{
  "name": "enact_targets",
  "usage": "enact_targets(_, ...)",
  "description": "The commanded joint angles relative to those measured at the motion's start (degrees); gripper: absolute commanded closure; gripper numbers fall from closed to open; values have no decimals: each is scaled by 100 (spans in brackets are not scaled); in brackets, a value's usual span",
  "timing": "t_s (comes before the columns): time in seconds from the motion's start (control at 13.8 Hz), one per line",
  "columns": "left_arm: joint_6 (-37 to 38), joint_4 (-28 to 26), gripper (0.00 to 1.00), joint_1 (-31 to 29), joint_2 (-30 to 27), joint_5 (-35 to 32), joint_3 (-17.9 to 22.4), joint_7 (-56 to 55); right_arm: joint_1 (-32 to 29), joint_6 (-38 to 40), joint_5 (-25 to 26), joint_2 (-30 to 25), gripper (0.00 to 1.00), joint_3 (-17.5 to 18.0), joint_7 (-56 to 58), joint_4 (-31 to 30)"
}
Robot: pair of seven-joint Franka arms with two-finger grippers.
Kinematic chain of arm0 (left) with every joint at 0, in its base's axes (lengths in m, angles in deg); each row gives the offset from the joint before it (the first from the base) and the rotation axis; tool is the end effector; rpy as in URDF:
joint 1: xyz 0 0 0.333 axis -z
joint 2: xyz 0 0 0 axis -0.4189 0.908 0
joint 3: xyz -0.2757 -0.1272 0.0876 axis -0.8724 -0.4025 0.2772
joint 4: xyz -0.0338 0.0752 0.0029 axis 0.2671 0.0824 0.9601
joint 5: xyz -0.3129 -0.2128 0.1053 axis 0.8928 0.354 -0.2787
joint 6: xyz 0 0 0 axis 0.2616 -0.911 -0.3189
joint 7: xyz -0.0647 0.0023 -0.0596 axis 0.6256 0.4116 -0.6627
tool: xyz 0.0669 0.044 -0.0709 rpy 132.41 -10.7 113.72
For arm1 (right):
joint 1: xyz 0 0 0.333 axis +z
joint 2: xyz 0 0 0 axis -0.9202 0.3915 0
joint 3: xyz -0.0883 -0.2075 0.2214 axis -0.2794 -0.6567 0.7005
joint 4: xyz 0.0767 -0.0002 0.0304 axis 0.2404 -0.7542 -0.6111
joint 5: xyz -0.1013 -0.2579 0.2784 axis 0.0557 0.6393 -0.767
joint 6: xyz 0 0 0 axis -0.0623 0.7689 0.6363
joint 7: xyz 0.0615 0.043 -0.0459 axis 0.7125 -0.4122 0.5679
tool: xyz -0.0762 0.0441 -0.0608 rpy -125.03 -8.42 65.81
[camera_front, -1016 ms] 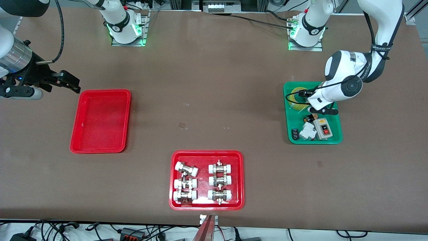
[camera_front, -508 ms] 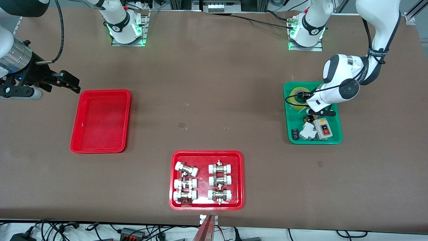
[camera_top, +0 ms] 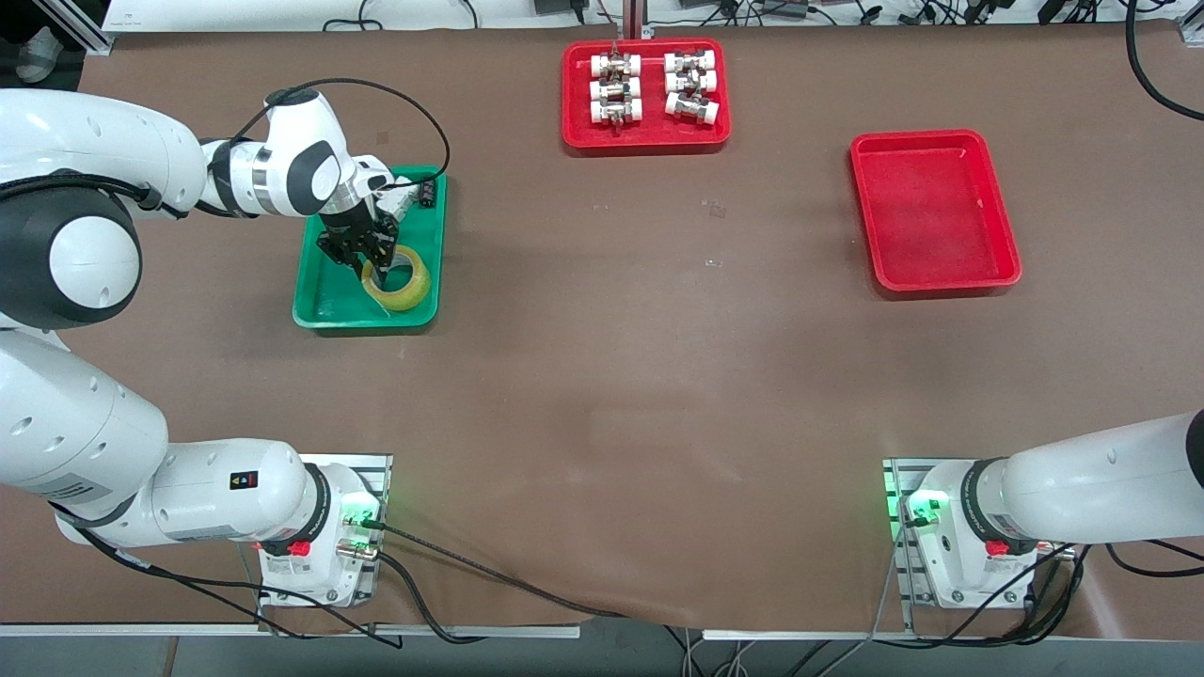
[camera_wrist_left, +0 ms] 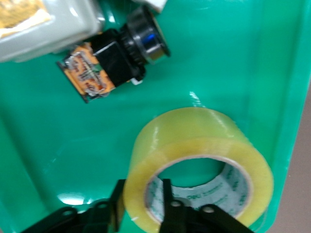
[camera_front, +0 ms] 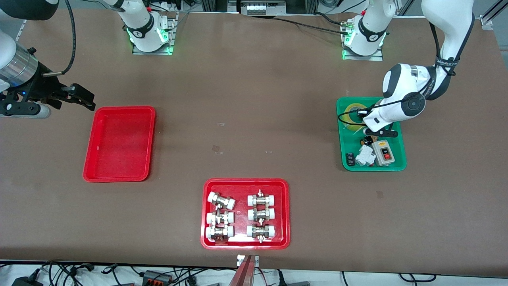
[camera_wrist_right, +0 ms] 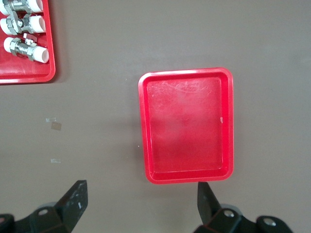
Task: Left arm passes tape to right arm into tray
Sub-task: 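Close the left gripper on the rim of the tape roll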
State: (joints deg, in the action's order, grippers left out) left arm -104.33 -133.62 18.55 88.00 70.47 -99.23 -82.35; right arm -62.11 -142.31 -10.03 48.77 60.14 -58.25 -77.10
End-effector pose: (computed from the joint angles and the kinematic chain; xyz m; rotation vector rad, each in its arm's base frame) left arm 0.4633 -0.0449 0.1972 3.0888 -0.0851 -0.5149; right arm 0.5733 0.0601 0.5936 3.1359 -0.0694 -0.0049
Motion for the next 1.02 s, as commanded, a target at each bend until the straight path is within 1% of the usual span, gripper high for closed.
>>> enact_targets(0.0,-42,-109,89,-134,-170,-28,-51,73,26,92,-23,-42,0,-27,-60,45)
enact_targets(0.07,10,-109,96,-143,-197,-28,-51,186,17,92,-23,-42,0,-27,-60,45)
enact_targets(0.15,37,-100,99,-169,-205,-28,-51,352,17,92,-23,-42,0,-36,-60,45)
enact_targets(0.36,72,-65,99,-424,-267,-28,-51,1081,17,49,-23,-25,0,-36,-60,63)
enact_targets(0.58,484,110,99,-415,-381,-28,-60,1084,26,31,-23,-42,0,-27,-60,72)
enact_targets(0.65,720,293,99,-407,-416,-28,-60,1031,26,31,-23,-42,0,-9,-42,72)
enact_targets(0.87,2028,1364,99,-328,-320,-2,-112,1163,87,84,-32,-51,0,8,-16,212)
enact_targets(0.94,2154,1559,99,-345,-346,59,-235,1163,70,84,-32,-51,0,17,-16,212)
